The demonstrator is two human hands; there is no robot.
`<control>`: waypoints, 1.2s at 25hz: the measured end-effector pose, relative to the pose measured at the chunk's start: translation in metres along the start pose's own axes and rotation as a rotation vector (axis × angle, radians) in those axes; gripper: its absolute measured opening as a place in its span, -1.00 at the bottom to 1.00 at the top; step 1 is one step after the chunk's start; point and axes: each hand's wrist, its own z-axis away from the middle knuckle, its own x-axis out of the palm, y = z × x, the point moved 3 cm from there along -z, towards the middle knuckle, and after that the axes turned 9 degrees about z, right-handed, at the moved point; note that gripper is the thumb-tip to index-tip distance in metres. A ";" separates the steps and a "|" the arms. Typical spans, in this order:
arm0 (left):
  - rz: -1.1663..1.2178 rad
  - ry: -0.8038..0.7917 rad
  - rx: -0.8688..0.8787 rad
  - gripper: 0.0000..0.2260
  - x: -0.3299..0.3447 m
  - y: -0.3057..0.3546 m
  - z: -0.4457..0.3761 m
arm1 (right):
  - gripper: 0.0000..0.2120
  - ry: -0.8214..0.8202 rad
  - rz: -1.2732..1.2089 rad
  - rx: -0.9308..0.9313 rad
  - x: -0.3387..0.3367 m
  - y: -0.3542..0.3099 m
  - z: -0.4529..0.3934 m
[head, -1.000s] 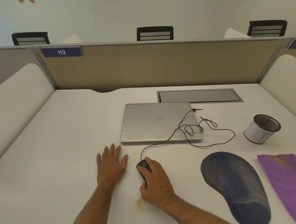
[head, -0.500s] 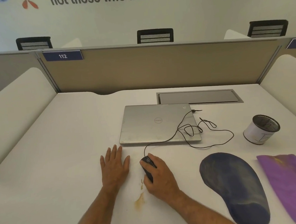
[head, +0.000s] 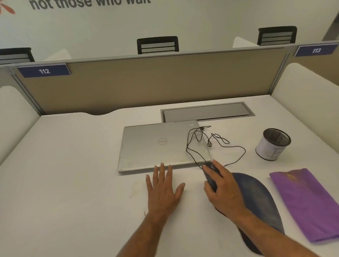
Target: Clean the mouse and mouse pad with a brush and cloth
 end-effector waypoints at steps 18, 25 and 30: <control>-0.156 -0.150 0.028 -0.29 0.026 0.027 0.008 | -0.47 -0.143 0.266 0.169 -0.002 0.089 0.028; -0.125 -0.116 0.040 -0.29 0.029 0.026 0.008 | -0.42 -0.198 0.451 0.131 -0.003 0.089 0.027; -0.106 -0.107 0.044 -0.30 0.026 0.027 0.010 | -0.28 -0.199 0.482 0.152 -0.007 0.086 0.026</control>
